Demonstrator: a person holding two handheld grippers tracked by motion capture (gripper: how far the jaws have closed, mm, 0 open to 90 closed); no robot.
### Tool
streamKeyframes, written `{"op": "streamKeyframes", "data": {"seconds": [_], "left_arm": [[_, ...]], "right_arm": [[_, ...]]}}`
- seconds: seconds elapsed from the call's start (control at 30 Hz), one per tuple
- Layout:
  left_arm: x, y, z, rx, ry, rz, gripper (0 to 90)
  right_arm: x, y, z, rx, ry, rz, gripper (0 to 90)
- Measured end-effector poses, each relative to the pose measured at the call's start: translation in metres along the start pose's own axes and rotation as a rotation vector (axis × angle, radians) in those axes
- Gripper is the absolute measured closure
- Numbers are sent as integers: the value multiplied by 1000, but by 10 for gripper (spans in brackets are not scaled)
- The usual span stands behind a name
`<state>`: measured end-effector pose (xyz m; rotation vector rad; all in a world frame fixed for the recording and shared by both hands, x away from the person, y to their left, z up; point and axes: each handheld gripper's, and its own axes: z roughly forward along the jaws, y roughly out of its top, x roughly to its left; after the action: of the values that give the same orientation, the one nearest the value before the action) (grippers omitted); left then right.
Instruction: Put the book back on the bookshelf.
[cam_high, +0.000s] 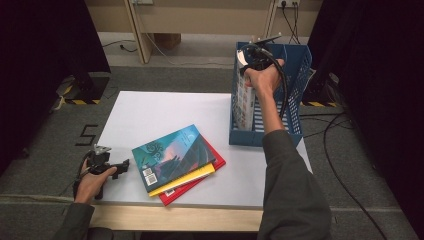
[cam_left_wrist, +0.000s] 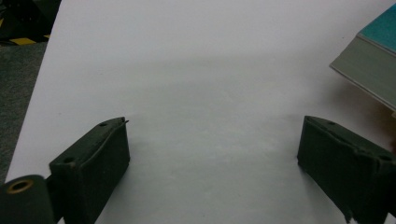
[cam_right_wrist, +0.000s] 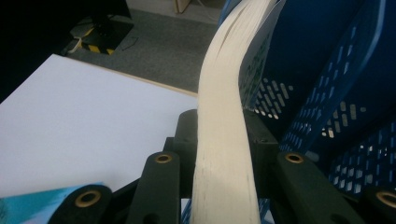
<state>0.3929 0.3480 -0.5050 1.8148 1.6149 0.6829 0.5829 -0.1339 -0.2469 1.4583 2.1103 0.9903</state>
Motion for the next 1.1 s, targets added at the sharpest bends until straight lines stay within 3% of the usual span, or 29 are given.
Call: {"op": "streamKeyframes", "data": {"seconds": [0.1, 0.4, 0.53, 0.77, 0.87, 1.1], "left_arm": [[0, 0, 0, 1, 1, 0, 79], [0, 0, 0, 3, 3, 0, 78], [-1, 0, 0, 2, 4, -1, 77], [0, 0, 0, 1, 3, 0, 77], [0, 0, 0, 1, 3, 0, 77], [0, 0, 0, 0, 3, -1, 76]], "right_arm": [[1, -4, -3, 14, 11, -22, 711], [-4, -19, -12, 31, 50, -30, 673], [-5, -23, -16, 10, 70, -20, 665], [-7, -27, -23, 4, 119, -23, 573], [-8, -33, -32, -13, 136, -51, 551], [-13, -49, -40, -23, 184, -59, 500]]}}
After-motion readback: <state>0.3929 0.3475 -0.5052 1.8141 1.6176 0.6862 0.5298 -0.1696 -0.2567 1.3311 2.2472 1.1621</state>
